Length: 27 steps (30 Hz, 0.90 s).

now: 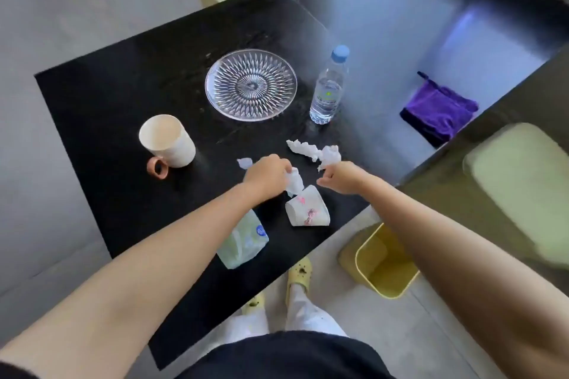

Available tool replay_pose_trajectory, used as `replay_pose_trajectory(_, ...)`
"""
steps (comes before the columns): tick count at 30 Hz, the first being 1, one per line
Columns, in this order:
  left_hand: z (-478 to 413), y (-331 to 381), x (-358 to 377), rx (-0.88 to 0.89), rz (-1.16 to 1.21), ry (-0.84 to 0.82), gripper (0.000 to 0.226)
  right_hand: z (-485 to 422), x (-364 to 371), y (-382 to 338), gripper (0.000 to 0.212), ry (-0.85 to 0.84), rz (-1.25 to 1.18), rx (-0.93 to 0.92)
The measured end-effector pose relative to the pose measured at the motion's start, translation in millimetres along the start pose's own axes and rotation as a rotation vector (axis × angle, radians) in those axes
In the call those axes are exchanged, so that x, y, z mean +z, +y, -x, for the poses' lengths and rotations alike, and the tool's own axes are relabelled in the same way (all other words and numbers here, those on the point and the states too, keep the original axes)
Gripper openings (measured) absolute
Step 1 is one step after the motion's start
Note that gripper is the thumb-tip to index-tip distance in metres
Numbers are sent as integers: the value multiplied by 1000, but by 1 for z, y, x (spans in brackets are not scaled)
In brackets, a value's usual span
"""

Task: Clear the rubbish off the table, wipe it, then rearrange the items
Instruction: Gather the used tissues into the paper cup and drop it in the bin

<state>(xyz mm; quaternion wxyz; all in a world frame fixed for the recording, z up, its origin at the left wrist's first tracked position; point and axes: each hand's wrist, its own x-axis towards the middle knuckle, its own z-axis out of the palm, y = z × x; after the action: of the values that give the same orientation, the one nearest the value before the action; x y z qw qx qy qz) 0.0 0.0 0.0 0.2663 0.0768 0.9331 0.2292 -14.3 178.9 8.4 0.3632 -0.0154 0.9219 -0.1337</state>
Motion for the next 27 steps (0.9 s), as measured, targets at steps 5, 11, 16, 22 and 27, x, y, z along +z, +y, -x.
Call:
replay_pose_trajectory(5, 26, 7, 56, -13, 43, -12, 34, -8, 34, 5, 26, -142, -137, 82)
replay_pose_trajectory(11, 26, 10, 80, -48, 60, 25, 57, -20, 41, 17, 31, -65, -340, 113)
replay_pose_trajectory(16, 22, 12, 79, -62, 114, 60, 64, -27, 28, 18, 26, -60, -463, 72)
replay_pose_trajectory(22, 22, 19, 73, -80, 183, 124, 90, -26, 1, 2, 14, -108, -588, 15)
replay_pose_trajectory(27, 23, 20, 57, -117, 328, 263, 82, -21, -24, -18, 20, -129, -654, -83)
